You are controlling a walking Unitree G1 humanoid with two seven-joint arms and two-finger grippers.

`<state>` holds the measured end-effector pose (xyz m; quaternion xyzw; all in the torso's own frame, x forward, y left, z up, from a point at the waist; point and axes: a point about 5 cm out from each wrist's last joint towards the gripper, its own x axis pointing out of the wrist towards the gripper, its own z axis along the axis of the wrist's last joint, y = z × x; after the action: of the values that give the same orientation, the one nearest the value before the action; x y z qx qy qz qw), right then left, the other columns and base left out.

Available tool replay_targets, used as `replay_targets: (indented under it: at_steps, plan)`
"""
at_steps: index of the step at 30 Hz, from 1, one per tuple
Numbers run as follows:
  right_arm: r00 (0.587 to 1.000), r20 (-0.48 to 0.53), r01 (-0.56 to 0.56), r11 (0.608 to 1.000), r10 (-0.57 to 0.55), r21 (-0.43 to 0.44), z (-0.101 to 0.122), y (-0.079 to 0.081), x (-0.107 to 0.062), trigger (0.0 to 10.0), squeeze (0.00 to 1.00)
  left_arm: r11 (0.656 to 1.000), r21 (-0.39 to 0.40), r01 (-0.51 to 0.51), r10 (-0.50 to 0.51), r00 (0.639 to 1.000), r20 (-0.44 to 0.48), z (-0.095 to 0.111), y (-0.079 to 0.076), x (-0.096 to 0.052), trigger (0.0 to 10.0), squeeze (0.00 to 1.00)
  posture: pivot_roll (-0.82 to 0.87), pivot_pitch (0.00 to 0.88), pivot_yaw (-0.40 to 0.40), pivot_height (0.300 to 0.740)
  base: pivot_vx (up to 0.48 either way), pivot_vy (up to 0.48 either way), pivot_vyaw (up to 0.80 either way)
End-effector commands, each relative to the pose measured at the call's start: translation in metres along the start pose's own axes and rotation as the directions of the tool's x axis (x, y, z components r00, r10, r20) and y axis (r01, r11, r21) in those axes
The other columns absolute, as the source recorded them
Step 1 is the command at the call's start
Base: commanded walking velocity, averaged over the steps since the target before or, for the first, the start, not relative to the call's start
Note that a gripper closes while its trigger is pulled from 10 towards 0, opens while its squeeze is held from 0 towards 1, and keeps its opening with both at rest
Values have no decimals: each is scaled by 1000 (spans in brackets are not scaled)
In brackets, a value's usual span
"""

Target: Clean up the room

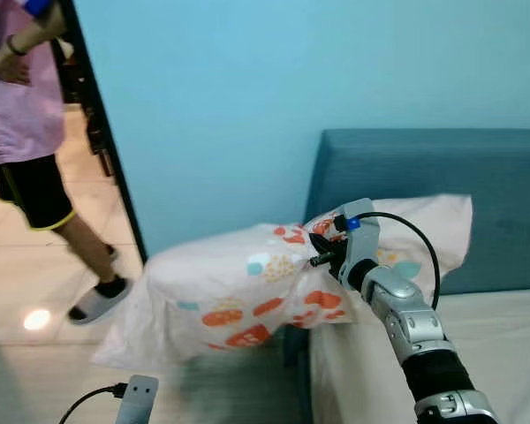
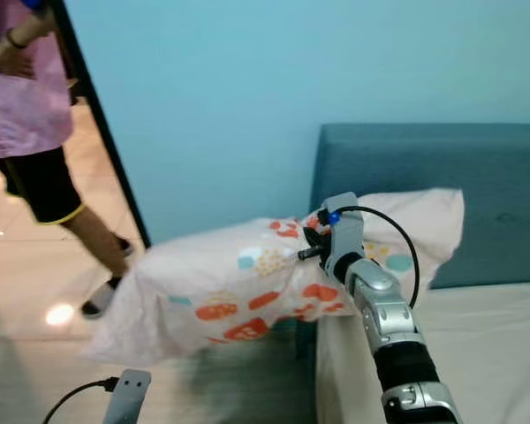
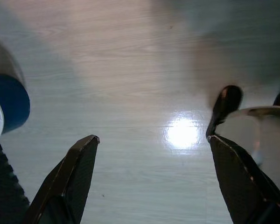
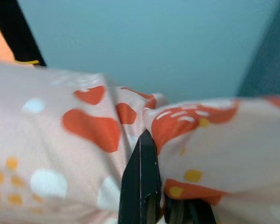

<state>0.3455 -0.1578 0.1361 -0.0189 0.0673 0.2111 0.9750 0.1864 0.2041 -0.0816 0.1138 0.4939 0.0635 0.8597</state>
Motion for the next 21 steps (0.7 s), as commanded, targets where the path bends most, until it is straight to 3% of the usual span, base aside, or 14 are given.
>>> replay_targets:
  at_steps: [1,10,18,21]
  plan:
    - [993,119,-4,1000,7,-31,24,1,1,10000,0,1000,9,-10,10,1000,-16,-4,3,0,10000,0,47,0,-54,725,0,0,763]
    - [993,111,44,999,-43,-12,22,-3,2,10000,0,1000,23,-10,11,1000,-16,-3,3,0,10000,0,47,0,-54,725,0,96,675]
    - [976,122,173,984,-178,50,23,-20,0,10000,0,998,56,24,-24,1000,1,0,3,0,10000,0,50,0,-46,725,0,0,0]
    - [970,113,212,976,-217,49,22,-26,-1,10000,0,998,54,29,-30,1000,4,0,3,0,10000,0,50,0,-46,725,322,0,0]
